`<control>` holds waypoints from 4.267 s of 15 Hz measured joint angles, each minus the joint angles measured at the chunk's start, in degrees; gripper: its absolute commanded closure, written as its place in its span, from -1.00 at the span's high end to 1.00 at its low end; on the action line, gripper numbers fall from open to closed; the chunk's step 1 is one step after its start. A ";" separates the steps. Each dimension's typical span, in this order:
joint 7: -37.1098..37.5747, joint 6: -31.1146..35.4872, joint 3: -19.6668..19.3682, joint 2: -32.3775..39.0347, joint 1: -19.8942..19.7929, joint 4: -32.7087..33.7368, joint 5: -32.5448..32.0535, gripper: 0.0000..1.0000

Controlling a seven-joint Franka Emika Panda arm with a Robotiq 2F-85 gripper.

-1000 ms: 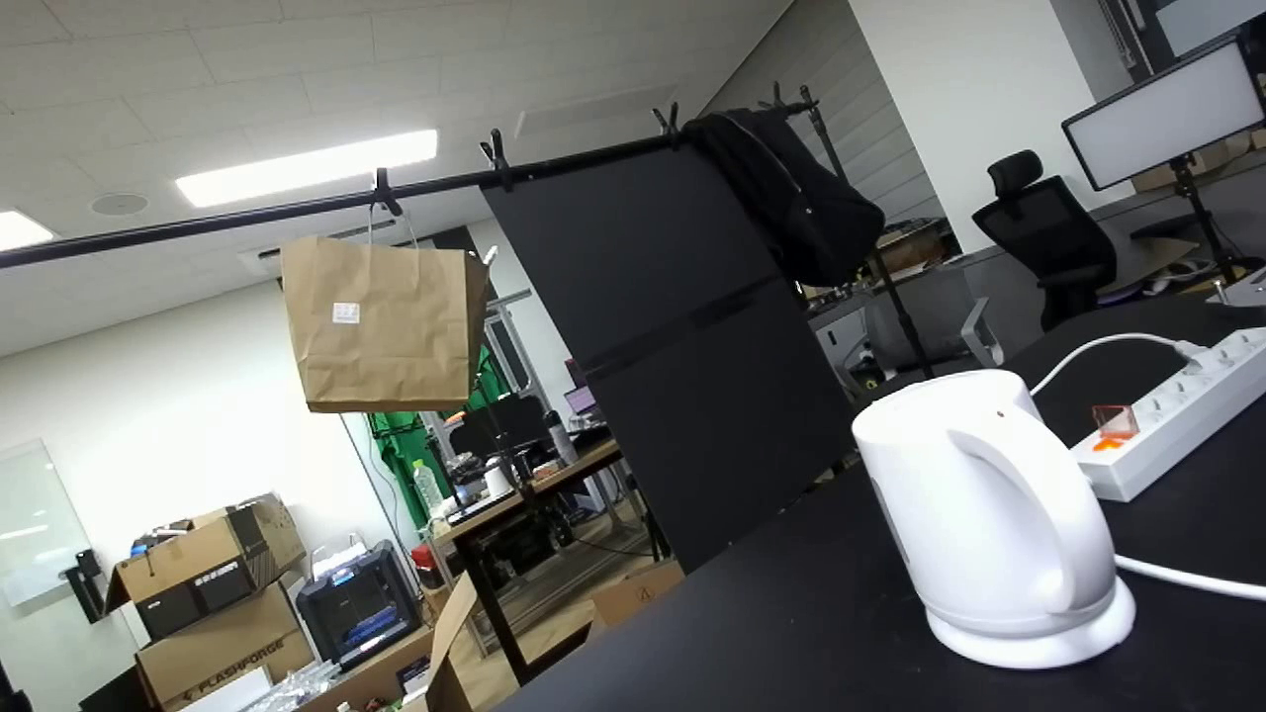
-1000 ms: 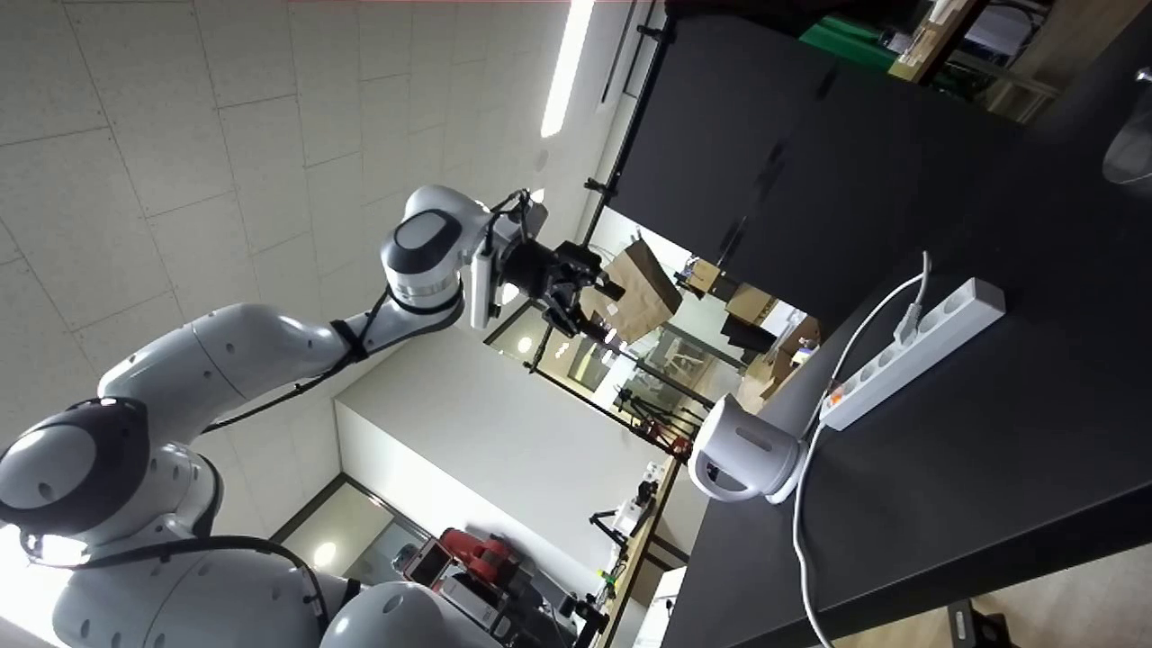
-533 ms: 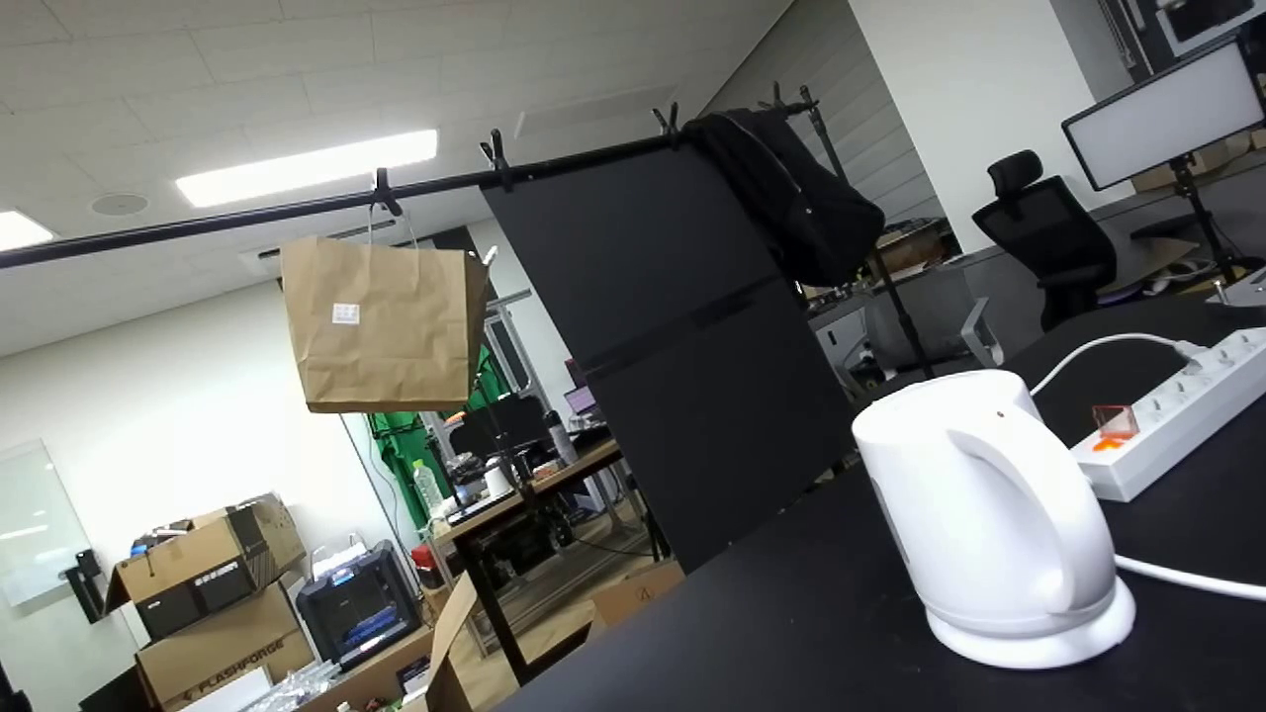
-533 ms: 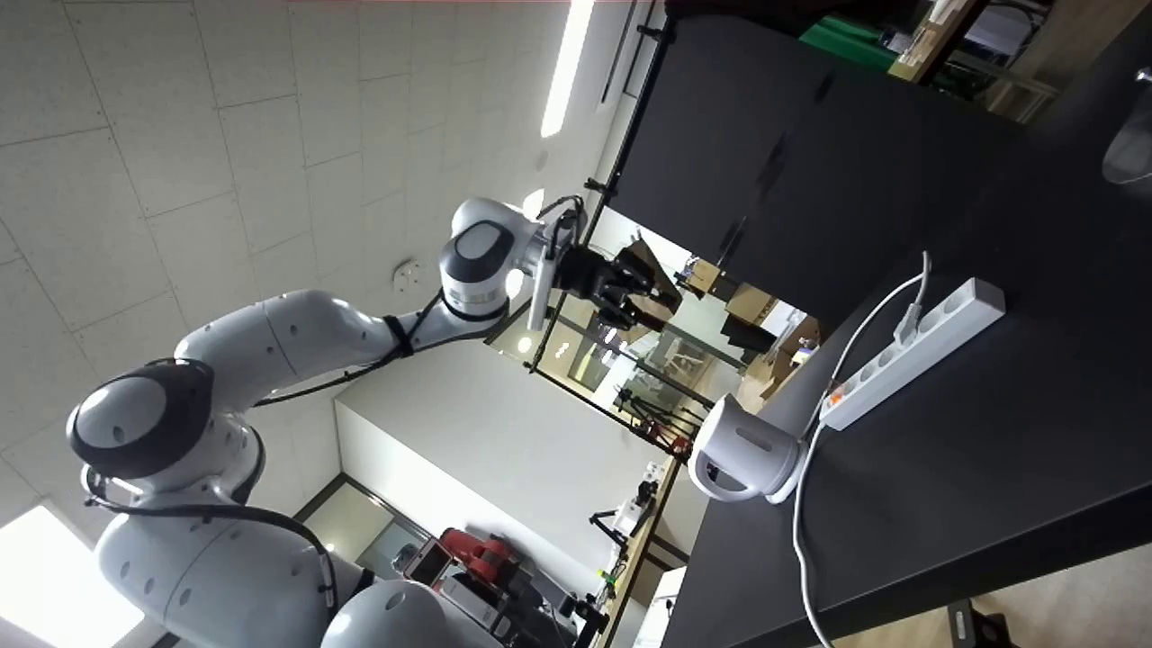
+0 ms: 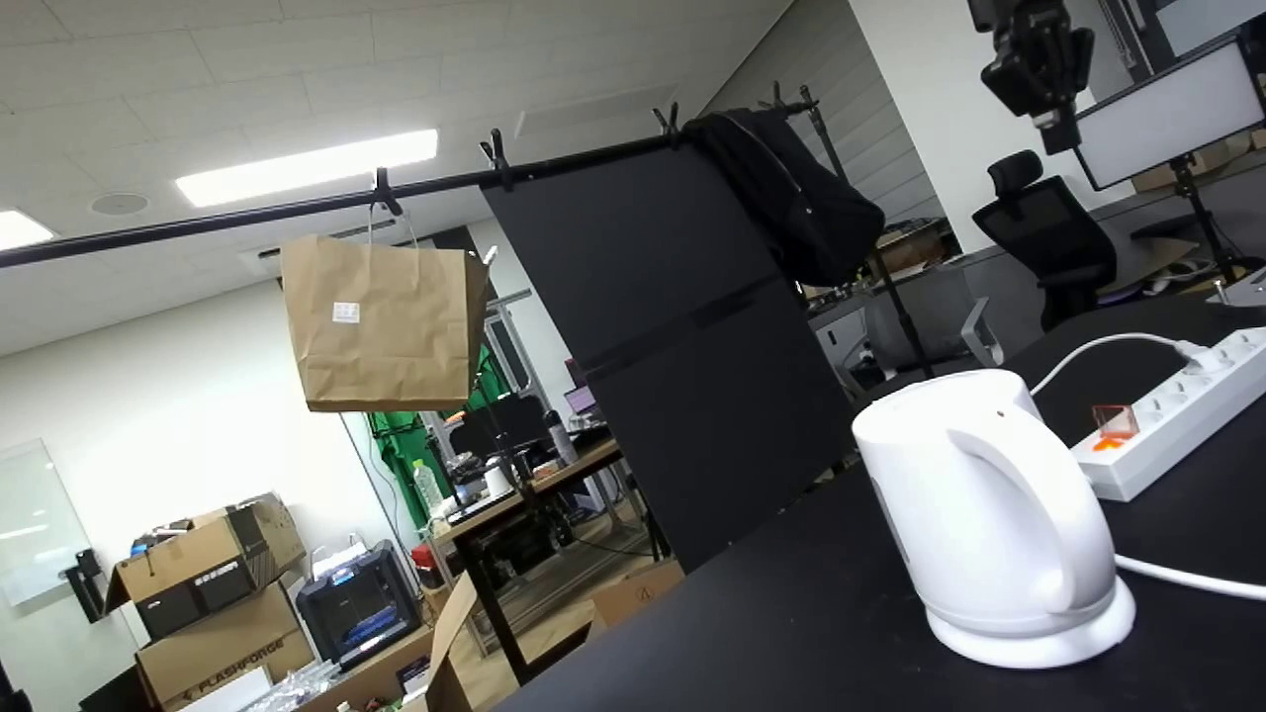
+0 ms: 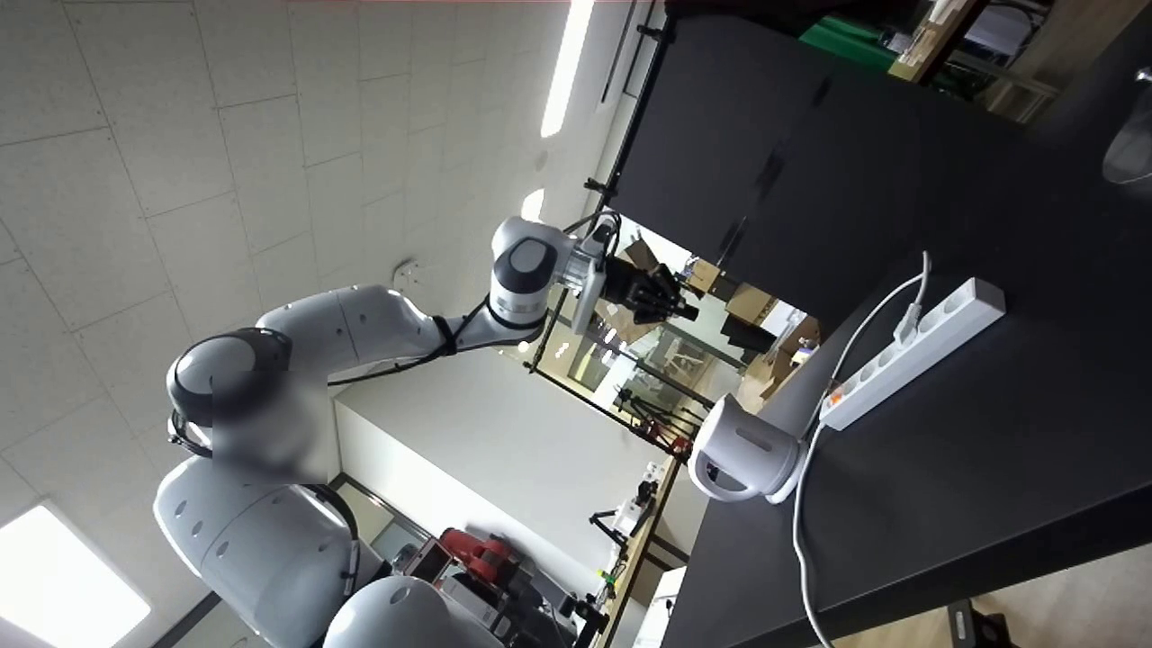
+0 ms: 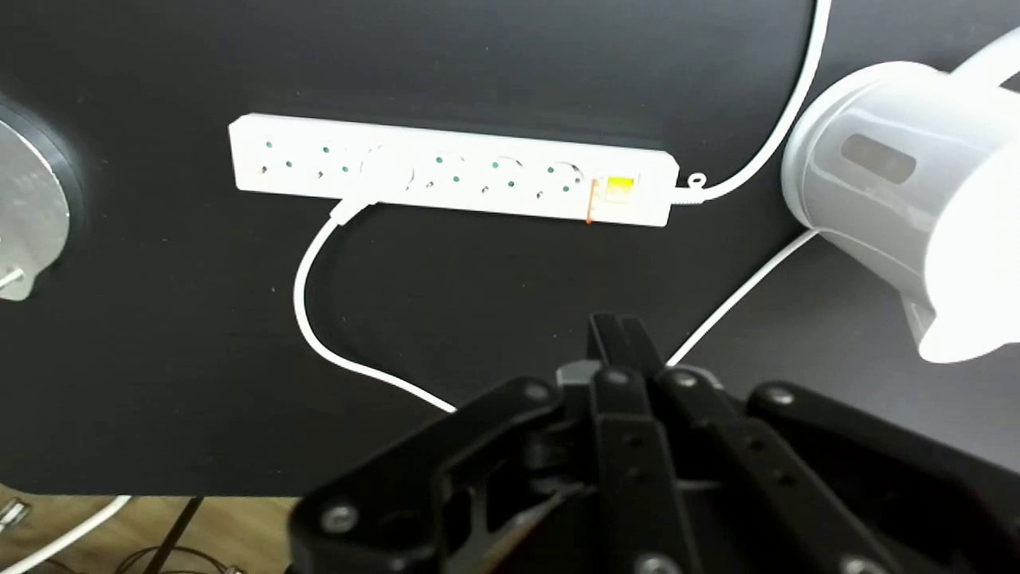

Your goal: Switch off the extension cable

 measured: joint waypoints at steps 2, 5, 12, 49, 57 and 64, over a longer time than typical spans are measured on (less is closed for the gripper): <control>1.15 0.38 0.58 2.47 0.33 1.87 -0.02 -0.98; 1.45 0.38 0.68 3.93 0.44 3.08 -0.02 -0.98; 1.50 0.38 0.67 3.94 0.43 3.40 -0.02 -0.98; 1.32 32.63 5.75 21.47 2.50 -3.19 0.18 -1.00; 1.32 34.52 5.83 23.71 1.33 -3.18 0.18 -1.00; 1.38 32.96 5.58 24.66 1.07 -2.54 0.17 -0.98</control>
